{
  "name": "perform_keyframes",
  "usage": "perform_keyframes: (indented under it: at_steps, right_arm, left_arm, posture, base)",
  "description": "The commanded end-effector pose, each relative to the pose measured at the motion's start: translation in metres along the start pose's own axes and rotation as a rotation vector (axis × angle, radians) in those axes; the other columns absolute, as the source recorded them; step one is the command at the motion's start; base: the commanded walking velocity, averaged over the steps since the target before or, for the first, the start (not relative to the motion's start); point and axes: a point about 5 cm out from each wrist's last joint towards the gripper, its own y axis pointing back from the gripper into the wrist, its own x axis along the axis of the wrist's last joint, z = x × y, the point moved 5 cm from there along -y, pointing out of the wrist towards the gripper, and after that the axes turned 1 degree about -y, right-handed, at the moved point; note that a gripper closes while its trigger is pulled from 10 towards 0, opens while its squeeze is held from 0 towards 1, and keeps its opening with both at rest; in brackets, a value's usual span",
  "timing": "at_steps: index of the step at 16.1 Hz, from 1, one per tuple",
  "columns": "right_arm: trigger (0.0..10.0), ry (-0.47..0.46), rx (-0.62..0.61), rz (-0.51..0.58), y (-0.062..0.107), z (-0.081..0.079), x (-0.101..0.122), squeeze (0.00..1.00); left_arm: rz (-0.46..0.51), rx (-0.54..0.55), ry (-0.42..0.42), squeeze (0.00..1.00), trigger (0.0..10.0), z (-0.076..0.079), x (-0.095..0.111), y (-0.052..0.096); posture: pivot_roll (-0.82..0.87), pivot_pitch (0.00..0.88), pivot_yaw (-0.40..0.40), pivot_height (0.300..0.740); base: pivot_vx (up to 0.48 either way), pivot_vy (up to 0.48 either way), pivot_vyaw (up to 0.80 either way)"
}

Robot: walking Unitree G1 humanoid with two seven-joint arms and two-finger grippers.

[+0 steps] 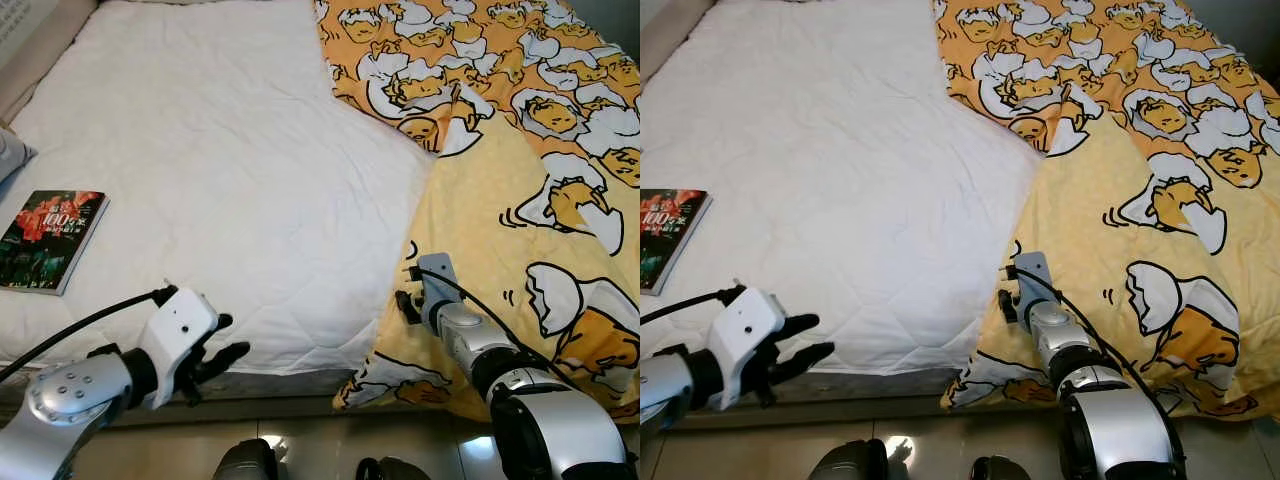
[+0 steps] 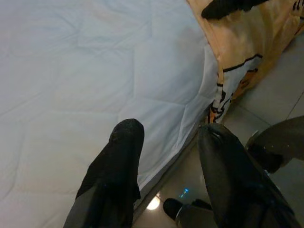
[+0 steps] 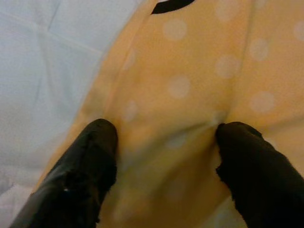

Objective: Clean up the room

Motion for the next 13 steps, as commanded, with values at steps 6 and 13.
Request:
perform_keyframes:
  at_steps: [6, 13]
  right_arm:
    - [0.0, 0.008, 0.006, -0.022, 0.0004, 0.0037, -0.0054, 0.0]
    - [0.0, -0.014, 0.006, -0.032, 0.0011, 0.0074, -0.0102, 0.0]
  left_arm:
    - [0.014, 0.006, 0.005, 0.0, 10.0, 0.0024, 0.0046, 0.0002]
    - [0.016, 0.003, 0.003, 0.0, 10.0, 0.0019, 0.0065, 0.0004]
  posture:
    - [0.2, 0.191, -0.024, 0.74]
    - [0.2, 0.183, -0.015, 0.74]
  base:
    - [0.0, 0.0, 0.0]
    - [0.0, 0.0, 0.0]
